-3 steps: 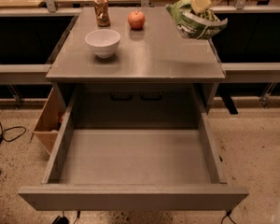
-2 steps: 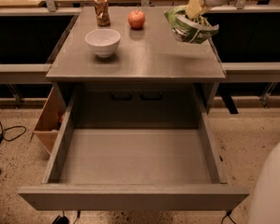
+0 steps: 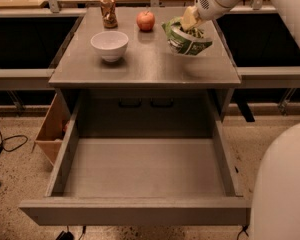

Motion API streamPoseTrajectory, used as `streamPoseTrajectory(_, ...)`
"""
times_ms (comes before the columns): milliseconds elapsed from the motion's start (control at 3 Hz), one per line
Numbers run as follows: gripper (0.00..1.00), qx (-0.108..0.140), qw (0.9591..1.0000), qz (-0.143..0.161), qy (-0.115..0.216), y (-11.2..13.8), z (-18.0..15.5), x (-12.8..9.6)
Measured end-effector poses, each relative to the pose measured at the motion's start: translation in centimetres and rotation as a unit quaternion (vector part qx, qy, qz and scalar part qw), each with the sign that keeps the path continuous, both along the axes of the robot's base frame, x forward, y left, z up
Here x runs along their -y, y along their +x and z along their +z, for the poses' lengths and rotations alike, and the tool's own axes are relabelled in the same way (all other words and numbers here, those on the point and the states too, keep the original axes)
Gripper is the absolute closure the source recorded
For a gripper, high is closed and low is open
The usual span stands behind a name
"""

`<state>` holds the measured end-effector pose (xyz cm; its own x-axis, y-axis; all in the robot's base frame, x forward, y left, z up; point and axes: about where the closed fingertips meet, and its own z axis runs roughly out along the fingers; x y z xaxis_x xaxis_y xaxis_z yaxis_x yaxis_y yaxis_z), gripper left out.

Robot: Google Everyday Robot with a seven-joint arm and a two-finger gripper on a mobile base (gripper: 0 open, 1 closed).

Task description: Pick green jalapeno chip bag from top drawer and place on counter

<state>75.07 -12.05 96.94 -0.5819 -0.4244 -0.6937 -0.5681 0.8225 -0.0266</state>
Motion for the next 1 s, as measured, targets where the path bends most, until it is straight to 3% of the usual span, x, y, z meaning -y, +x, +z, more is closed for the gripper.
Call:
streamPoseTrajectory(333,0.54,0.0,1.0,0.0,0.0,0.0,0.0,0.0)
streamPoseTrajectory(667,0.23,0.0,1.0,0.0,0.0,0.0,-0.01,0.0)
streamPoseTrajectory(1000,0.01,0.0,1.0,0.0,0.0,0.0,-0.01,-0.01)
